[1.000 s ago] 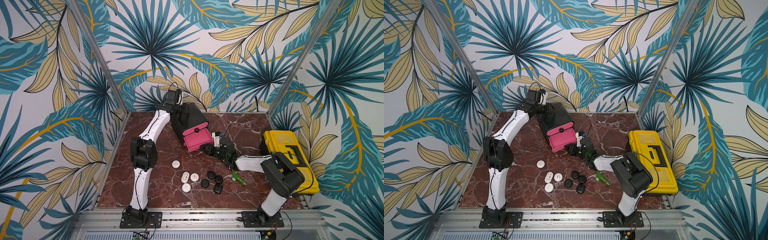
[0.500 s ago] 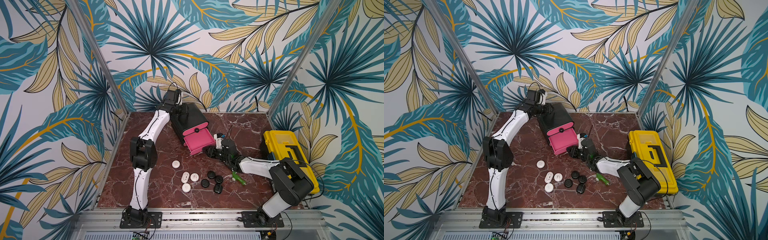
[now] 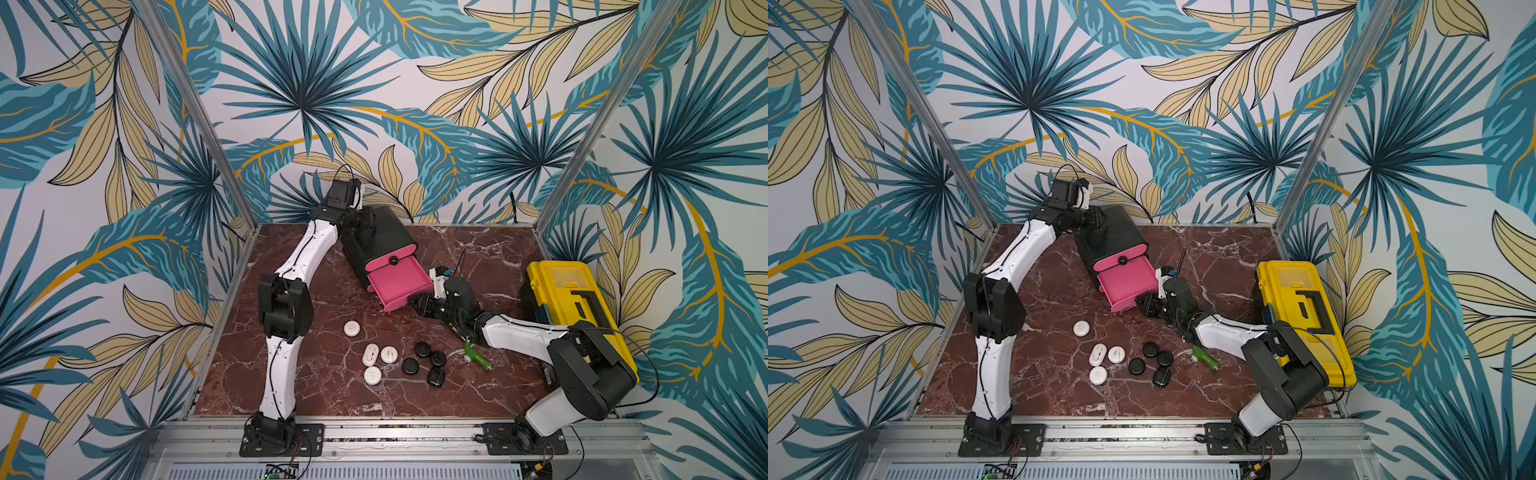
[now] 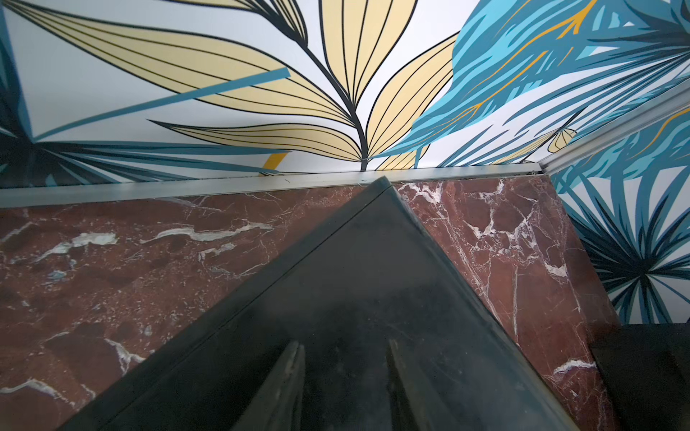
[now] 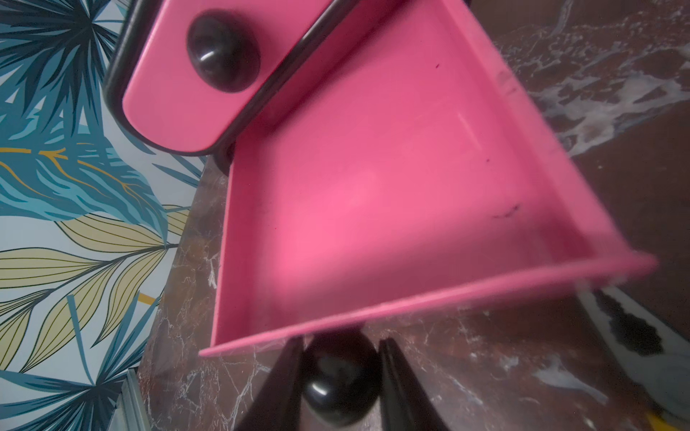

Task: Put the bluetooth earphones in the drawer according to color
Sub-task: Open the drawer in the storage box, then pick up the Bluetooth earphone from the center of the board.

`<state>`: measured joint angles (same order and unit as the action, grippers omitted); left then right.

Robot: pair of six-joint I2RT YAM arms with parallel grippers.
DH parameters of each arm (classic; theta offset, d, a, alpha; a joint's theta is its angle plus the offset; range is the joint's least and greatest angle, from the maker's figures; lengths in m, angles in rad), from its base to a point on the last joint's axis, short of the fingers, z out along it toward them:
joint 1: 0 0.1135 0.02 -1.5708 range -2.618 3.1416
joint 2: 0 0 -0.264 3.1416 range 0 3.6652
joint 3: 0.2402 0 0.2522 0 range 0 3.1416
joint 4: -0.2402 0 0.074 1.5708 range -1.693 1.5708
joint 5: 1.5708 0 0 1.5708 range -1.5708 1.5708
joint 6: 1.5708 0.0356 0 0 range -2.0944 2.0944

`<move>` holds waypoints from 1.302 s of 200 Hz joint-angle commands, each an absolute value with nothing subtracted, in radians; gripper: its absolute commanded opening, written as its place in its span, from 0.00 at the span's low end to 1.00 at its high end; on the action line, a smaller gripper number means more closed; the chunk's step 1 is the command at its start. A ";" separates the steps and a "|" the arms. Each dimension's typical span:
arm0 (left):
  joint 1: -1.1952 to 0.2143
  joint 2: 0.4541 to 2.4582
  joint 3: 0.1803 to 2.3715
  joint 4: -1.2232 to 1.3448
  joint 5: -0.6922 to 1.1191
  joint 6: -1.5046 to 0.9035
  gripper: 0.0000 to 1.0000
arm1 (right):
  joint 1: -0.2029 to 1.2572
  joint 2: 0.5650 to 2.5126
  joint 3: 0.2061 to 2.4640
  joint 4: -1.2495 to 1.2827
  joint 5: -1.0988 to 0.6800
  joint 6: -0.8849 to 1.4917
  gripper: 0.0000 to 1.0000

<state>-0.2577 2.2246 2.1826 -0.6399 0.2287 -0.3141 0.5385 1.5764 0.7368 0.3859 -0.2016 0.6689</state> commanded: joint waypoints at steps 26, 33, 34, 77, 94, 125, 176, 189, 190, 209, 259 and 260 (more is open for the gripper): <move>-0.238 2.219 2.097 -0.845 0.233 -0.348 0.47 | 0.538 1.559 0.747 0.301 -0.169 0.650 0.42; -0.239 2.199 2.096 -0.842 0.244 -0.353 0.49 | 0.538 1.548 0.752 0.288 -0.168 0.647 0.43; -0.240 2.198 2.096 -0.842 0.245 -0.354 0.49 | 0.538 1.546 0.752 0.287 -0.167 0.647 0.43; -0.241 2.037 2.045 -0.827 0.268 -0.385 0.64 | 0.538 1.472 0.779 0.191 -0.170 0.634 0.51; -0.244 1.951 1.965 -0.800 0.269 -0.399 0.69 | 0.538 1.436 0.780 0.151 -0.173 0.632 0.53; -0.249 1.781 1.774 -0.732 0.259 -0.427 0.75 | 0.538 1.378 0.778 0.060 -0.167 0.630 0.53; -0.251 1.524 1.447 -0.642 0.221 -0.459 0.90 | 0.537 1.292 0.743 -0.065 -0.134 0.634 0.53; -0.253 1.468 1.369 -0.626 0.219 -0.470 0.93 | 0.538 1.270 0.731 -0.107 -0.121 0.634 0.54; -0.253 1.464 1.363 -0.625 0.219 -0.470 0.93 | 0.538 1.268 0.731 -0.110 -0.119 0.634 0.54; -0.257 1.394 1.271 -0.624 0.202 -0.479 1.00 | 0.540 1.237 0.712 -0.169 -0.109 0.640 0.55; -0.323 1.241 1.065 -0.628 0.144 -0.505 1.00 | 0.599 1.193 0.696 -0.347 -0.053 0.644 0.62; -0.325 1.239 1.062 -0.629 0.142 -0.505 1.00 | 0.600 1.193 0.696 -0.349 -0.051 0.644 0.62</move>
